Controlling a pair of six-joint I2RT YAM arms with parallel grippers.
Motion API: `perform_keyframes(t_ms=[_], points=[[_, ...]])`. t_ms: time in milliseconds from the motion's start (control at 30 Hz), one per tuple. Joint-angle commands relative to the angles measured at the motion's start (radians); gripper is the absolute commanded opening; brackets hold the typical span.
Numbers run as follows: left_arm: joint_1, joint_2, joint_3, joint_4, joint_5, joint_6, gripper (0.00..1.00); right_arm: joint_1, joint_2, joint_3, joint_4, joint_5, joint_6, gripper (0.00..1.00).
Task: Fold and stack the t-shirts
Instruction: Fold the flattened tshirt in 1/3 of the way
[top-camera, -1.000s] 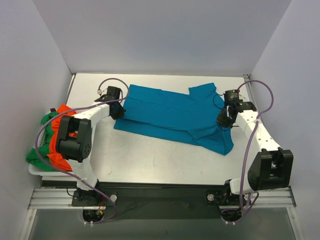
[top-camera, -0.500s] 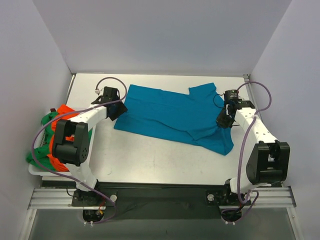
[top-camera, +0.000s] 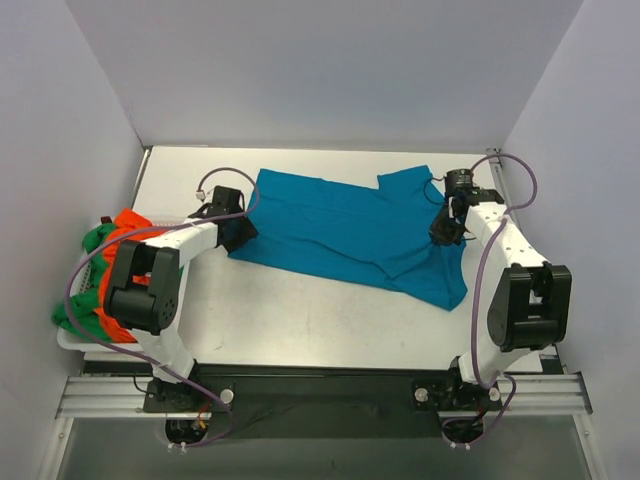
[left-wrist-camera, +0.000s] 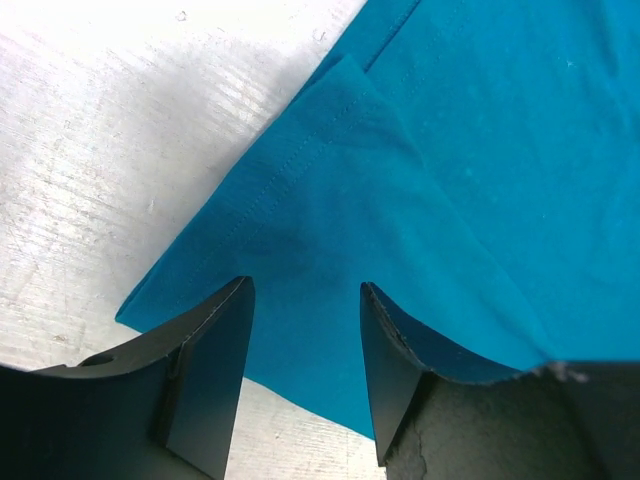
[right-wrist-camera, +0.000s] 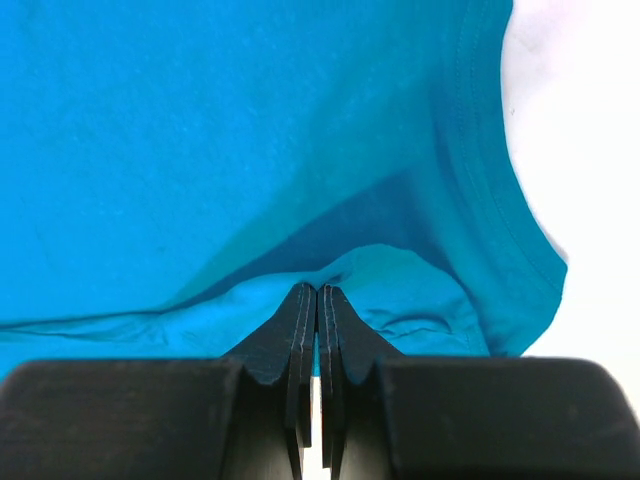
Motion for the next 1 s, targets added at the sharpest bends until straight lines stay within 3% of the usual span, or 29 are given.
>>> perform_keyframes(t_ms=[0, 600, 667, 767, 833, 967], points=[[-0.005, 0.011, -0.012, 0.062, -0.015, -0.016, 0.56, -0.002, 0.009, 0.057, -0.027, 0.005, -0.022, 0.0], [-0.011, -0.01, -0.095, 0.135, -0.017, -0.036, 0.56, 0.04, 0.16, 0.174, -0.087, 0.061, -0.067, 0.0], [-0.011, -0.012, -0.101, 0.149, -0.011, -0.036, 0.56, 0.04, 0.18, 0.183, -0.09, 0.061, -0.076, 0.09], [-0.011, -0.018, -0.116, 0.164, -0.003, -0.036, 0.56, 0.04, 0.171, 0.197, -0.098, 0.068, -0.085, 0.53], [-0.012, -0.024, -0.124, 0.175, -0.003, -0.038, 0.56, 0.046, 0.136, 0.194, -0.104, 0.086, -0.075, 0.6], [-0.012, -0.047, -0.142, 0.198, 0.003, -0.036, 0.56, 0.032, 0.024, 0.06, -0.099, 0.07, -0.015, 0.59]])
